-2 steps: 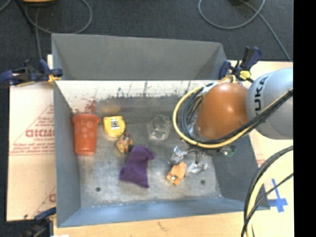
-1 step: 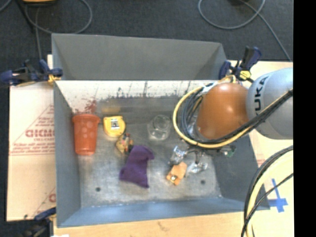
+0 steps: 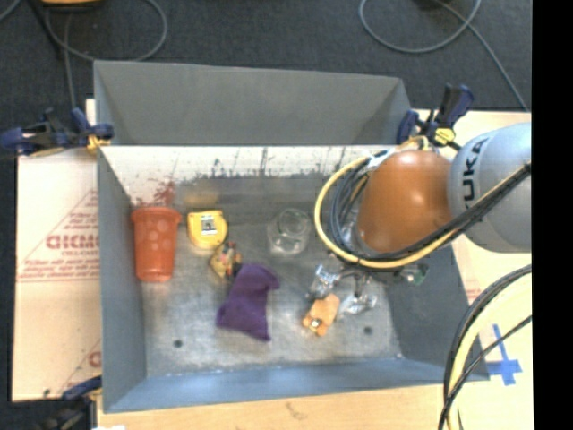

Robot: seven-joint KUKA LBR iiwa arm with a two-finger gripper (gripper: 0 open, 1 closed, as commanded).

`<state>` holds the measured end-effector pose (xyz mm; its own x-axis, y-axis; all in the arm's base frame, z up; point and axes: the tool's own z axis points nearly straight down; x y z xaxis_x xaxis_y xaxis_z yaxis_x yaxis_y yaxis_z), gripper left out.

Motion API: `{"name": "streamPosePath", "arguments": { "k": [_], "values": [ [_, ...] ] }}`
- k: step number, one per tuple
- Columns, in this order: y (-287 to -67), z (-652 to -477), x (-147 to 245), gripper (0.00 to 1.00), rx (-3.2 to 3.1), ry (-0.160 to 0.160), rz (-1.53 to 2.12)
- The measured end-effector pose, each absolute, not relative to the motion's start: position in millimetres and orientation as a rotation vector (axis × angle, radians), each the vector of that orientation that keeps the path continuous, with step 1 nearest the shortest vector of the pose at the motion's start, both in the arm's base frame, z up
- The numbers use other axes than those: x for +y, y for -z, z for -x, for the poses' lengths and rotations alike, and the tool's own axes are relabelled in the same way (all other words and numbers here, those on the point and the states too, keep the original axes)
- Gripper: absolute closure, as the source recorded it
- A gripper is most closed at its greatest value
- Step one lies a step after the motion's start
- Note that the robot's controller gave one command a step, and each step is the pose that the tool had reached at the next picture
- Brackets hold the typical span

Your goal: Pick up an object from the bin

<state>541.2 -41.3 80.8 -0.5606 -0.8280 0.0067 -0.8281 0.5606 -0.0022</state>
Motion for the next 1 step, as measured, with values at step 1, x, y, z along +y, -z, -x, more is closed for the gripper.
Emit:
{"name": "streamPosePath", "arguments": {
  "k": [1],
  "values": [
    [-88.0,-540.1,-41.1,1.00,-2.778,-0.003,-1.469]
  ]
}}
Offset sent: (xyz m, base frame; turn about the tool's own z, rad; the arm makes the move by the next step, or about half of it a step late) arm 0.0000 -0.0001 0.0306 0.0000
